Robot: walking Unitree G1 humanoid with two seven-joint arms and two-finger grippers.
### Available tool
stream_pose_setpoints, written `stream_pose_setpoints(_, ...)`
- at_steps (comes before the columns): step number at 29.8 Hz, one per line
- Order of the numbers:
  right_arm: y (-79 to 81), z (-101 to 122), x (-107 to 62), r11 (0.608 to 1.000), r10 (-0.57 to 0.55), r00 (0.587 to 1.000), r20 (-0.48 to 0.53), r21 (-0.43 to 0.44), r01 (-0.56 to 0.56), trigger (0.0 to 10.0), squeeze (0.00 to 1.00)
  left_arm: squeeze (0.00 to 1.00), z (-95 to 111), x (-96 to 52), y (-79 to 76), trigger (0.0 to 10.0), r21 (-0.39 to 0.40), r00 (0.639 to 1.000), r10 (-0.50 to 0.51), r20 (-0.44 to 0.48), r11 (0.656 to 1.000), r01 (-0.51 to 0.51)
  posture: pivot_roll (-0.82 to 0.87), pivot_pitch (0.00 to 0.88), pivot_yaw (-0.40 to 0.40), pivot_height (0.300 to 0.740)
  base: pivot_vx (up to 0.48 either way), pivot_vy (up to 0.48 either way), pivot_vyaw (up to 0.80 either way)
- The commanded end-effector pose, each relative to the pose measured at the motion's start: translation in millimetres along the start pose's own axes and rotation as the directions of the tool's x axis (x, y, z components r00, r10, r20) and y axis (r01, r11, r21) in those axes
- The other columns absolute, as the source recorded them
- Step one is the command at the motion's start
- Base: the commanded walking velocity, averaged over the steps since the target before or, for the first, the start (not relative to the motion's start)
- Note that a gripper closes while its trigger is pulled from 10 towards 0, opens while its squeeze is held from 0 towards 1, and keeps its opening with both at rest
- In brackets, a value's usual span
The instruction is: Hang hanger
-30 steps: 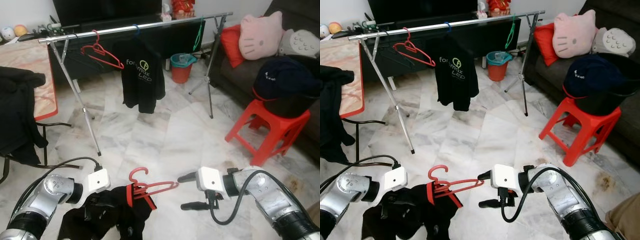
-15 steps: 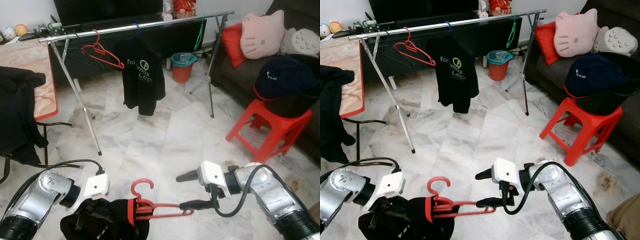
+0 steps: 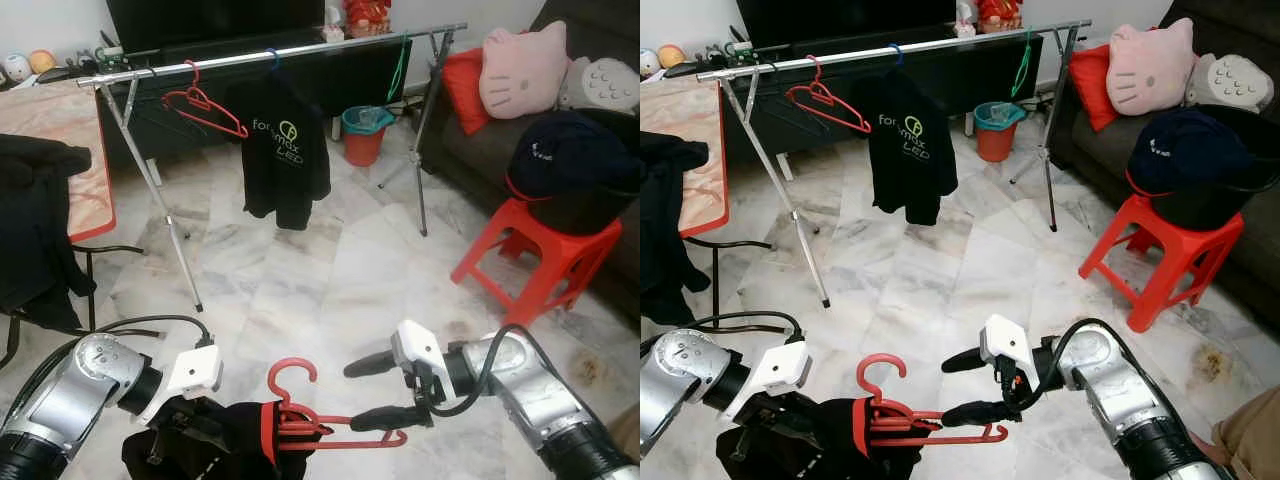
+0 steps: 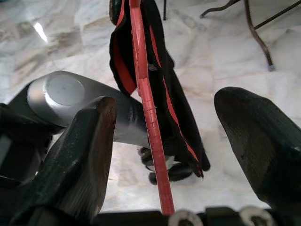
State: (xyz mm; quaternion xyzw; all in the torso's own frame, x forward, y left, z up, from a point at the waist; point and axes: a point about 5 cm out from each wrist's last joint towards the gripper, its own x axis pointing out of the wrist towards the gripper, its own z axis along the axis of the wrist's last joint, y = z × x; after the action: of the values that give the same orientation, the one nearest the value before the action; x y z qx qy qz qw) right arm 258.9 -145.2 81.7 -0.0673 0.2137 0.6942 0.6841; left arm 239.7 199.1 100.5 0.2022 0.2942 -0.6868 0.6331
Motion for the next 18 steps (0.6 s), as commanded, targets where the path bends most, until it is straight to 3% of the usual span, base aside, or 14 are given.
stream_pose_setpoints(1, 7.8, -7.1, 3.0, 0.997, 0.059, 0.998, -0.004, 0.043, -0.059, 10.0, 0.00, 0.00, 6.0, -4.5, 1.2, 10.0, 0.017, 1.000, 0.004, 0.005, 1.000, -0.005, 0.03, 0.000, 0.026, 0.740, 0.000, 0.000, 0.00)
stream_pose_setpoints(6, 15.6, -17.1, 5.8, 0.993, 0.111, 0.992, -0.051, 0.037, -0.109, 10.0, 0.00, 0.00, 7.5, -1.8, 1.9, 10.0, 0.020, 1.000, 0.005, 0.011, 1.000, -0.005, 0.03, 0.000, 0.026, 0.740, 0.000, 0.000, 0.00)
stream_pose_setpoints(10, 13.9, -20.6, 8.9, 0.996, 0.086, 0.994, -0.063, 0.007, -0.086, 10.0, 0.00, 0.00, 10.8, 0.9, 3.1, 10.0, 0.021, 1.000, 0.019, 0.025, 1.000, -0.019, 0.03, 0.000, 0.024, 0.740, 0.000, 0.000, 0.00)
stream_pose_setpoints(18, -3.1, -15.2, 16.7, 0.998, -0.066, 0.998, -0.016, -0.020, 0.066, 10.0, 0.00, 0.00, 11.8, 3.6, 2.0, 10.0, 0.020, 0.999, 0.018, 0.029, 1.000, -0.019, 0.04, 0.000, 0.016, 0.740, 0.000, 0.000, 0.00)
